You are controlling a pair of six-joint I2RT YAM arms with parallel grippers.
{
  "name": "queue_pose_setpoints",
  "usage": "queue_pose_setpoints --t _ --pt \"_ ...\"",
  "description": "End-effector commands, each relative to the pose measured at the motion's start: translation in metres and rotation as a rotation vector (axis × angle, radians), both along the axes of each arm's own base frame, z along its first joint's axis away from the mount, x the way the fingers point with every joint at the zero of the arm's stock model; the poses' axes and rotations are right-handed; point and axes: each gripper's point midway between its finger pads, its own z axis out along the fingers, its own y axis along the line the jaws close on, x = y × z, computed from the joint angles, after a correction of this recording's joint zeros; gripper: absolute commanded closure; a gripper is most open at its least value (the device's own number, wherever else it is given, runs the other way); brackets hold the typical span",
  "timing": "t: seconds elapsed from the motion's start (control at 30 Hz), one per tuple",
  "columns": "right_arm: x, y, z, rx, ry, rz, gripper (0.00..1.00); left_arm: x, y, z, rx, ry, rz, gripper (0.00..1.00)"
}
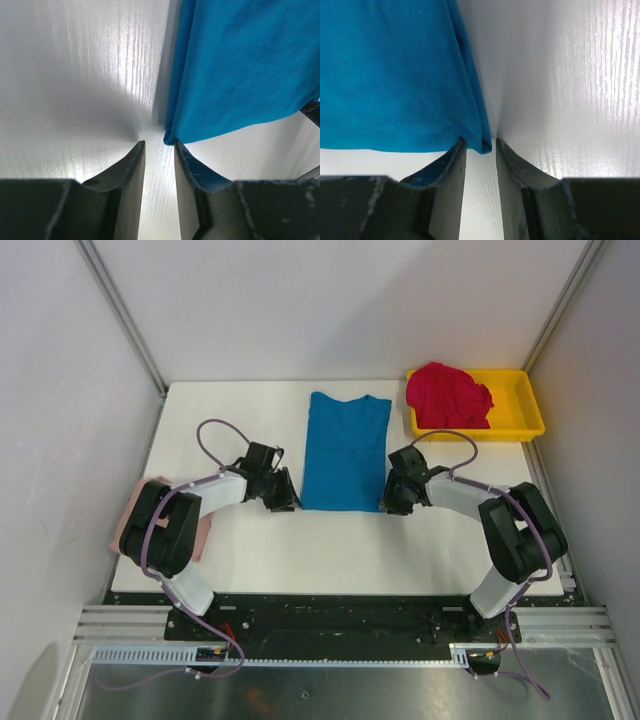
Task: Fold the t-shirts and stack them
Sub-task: Grab one side of the 2/3 rectangular tshirt with both arms
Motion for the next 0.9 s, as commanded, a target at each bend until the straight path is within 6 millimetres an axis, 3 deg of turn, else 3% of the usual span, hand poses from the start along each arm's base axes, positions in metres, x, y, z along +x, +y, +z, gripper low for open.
queue_pose_setpoints --t 0.0,0.27,0.87 --pt "0.01 -0.002 0.005 -0.011 -0.067 -0.036 0.65 0.003 -0.006 0.014 -0.021 -0.056 -0.013 0.66" --pt "0.011 -0.005 0.027 0.008 -0.116 -0.047 0.63 0.003 -0.007 0.015 -0.023 -0.055 -0.019 0.66" --pt "0.015 -0.001 0.009 0.033 -0.086 -0.056 0.62 0.0 -0.005 0.013 -0.02 -0.051 -0.017 0.65"
